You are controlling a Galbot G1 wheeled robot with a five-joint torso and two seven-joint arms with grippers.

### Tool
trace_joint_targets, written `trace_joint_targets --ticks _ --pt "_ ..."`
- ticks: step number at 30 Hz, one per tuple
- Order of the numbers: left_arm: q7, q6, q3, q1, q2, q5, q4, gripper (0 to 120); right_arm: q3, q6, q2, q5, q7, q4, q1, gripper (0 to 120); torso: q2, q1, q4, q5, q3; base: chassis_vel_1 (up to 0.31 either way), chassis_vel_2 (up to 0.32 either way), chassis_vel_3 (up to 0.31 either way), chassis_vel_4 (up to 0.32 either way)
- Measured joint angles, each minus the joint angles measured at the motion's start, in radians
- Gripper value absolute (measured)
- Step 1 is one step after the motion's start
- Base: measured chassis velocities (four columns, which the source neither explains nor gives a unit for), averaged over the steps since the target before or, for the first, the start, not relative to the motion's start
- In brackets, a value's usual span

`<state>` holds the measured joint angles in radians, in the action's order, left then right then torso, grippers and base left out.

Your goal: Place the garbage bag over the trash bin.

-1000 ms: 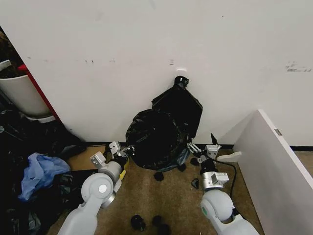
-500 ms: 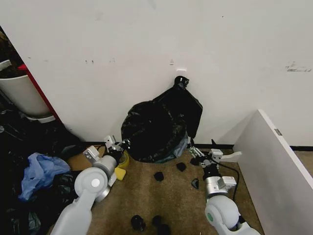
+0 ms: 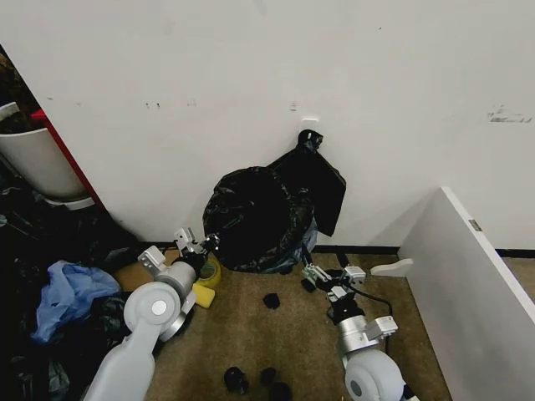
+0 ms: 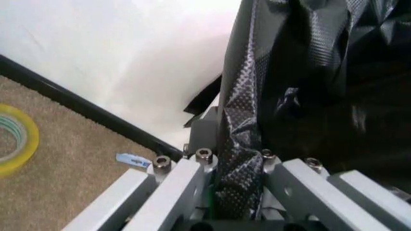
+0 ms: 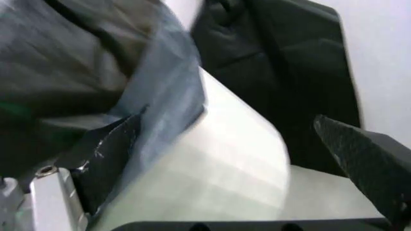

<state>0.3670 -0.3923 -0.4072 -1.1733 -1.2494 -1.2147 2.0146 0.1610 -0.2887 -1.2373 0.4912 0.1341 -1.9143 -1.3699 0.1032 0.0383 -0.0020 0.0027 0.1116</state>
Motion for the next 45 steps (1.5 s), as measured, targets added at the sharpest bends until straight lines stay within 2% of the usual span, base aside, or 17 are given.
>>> trace_joint_targets --ticks 7,11,17,20,23,24,27,29,30,32,34,36,39,41,42,43,45 --pt "0.007 -0.011 -0.005 -0.012 0.002 -0.019 0.022 2 0.025 0.006 -0.008 -0.106 0.039 0.094 0.036 97 0.000 0.000 0.0000 0.0001 0.000 0.000 0.000 0.000 0.000" --pt "0.019 -0.030 -0.009 -0.017 0.002 -0.041 0.039 2 0.048 -0.064 -0.009 -0.154 -0.024 0.160 0.051 97 0.000 0.000 0.0000 0.0001 0.000 0.000 0.000 0.000 0.000" --pt "0.021 -0.034 -0.007 -0.019 0.002 -0.040 0.042 2 0.063 -0.180 -0.008 -0.106 -0.132 0.165 0.046 98 0.000 0.000 0.0000 0.0001 0.000 0.000 0.000 0.000 0.000" --pt "0.018 -0.017 0.003 -0.014 0.002 -0.021 0.035 2 0.076 -0.262 0.008 -0.032 -0.249 0.149 0.027 100 0.000 0.000 0.0000 0.0001 0.000 0.000 0.000 0.000 0.000" --pt "0.015 -0.009 0.008 -0.012 0.003 -0.006 0.029 2 0.086 -0.283 0.016 0.005 -0.306 0.145 0.019 100 0.000 0.000 0.0001 0.0002 0.000 0.000 0.000 0.000 0.000" --pt "0.009 0.001 0.015 -0.010 0.005 0.013 0.022 2 0.097 -0.300 0.026 0.042 -0.360 0.141 0.011 100 0.000 0.000 0.0000 0.0002 0.000 0.000 0.000 0.000 0.000" --pt "-0.013 0.028 0.052 -0.006 0.019 0.092 0.000 2 0.210 -0.331 0.085 0.316 -0.713 0.148 -0.018 100 0.000 0.000 0.0000 0.0002 0.000 0.000 0.000 0.000 0.000" --pt "-0.015 0.029 0.056 -0.006 0.021 0.099 -0.002 2 0.223 -0.331 0.090 0.345 -0.746 0.151 -0.020 100 0.000 0.000 0.0000 0.0002 0.000 0.000 0.000 0.000 0.000" --pt "-0.021 0.033 0.080 -0.006 0.027 0.125 -0.006 2 0.280 -0.316 0.116 0.469 -0.915 0.158 -0.033 100 0.000 0.000 -0.0002 0.0001 0.000 0.000 0.000 0.000 0.000" --pt "-0.023 0.033 0.098 -0.006 0.027 0.134 -0.008 2 0.313 -0.301 0.131 0.518 -0.993 0.154 -0.045 100 0.000 0.000 -0.0002 0.0003 0.000 0.000 0.000 0.000 0.000" --pt "-0.025 0.033 0.110 -0.005 0.028 0.140 -0.008 2 0.323 -0.299 0.135 0.524 -0.995 0.145 -0.048 100 0.000 0.000 -0.0002 0.0002 0.000 0.000 0.000 0.000 0.000" --pt "-0.065 0.062 0.142 -0.009 0.037 0.198 -0.015 2 0.334 -0.297 0.135 0.496 -0.917 0.115 -0.046 100 0.000 0.000 -0.0003 0.0003 0.000 0.000 0.000 0.000 0.000" --pt "-0.213 0.223 0.170 -0.035 0.070 0.436 -0.042 1 0.330 -0.241 0.147 0.258 -0.564 0.037 -0.032 100 0.000 0.000 -0.0001 0.0000 0.000 0.000 0.000 0.000 0.000" --pt "-0.290 0.320 0.176 -0.048 0.087 0.555 -0.050 1 0.302 -0.182 0.171 0.183 -0.411 -0.008 -0.030 100 0.000 0.000 0.0003 0.0002 0.000 0.000 0.000 0.000 0.000" --pt "-0.290 0.320 0.176 -0.048 0.087 0.555 -0.050 1 0.302 -0.182 0.171 0.183 -0.411 -0.008 -0.030 100 0.000 0.000 0.0003 0.0002 0.000 0.000 0.000 0.000 0.000" --pt "-0.336 0.380 0.181 -0.057 0.104 0.633 -0.058 1 0.278 -0.142 0.191 0.169 -0.335 -0.038 -0.030 100 0.000 0.000 0.0003 0.0001 0.000 0.000 0.000 0.000 0.000" --pt "-0.394 0.458 0.186 -0.068 0.129 0.713 -0.076 1 0.253 -0.090 0.220 0.178 -0.278 -0.070 -0.029 100 0.000 0.000 0.0001 -0.0001 0.000 0.000 0.000 0.000 0.000"
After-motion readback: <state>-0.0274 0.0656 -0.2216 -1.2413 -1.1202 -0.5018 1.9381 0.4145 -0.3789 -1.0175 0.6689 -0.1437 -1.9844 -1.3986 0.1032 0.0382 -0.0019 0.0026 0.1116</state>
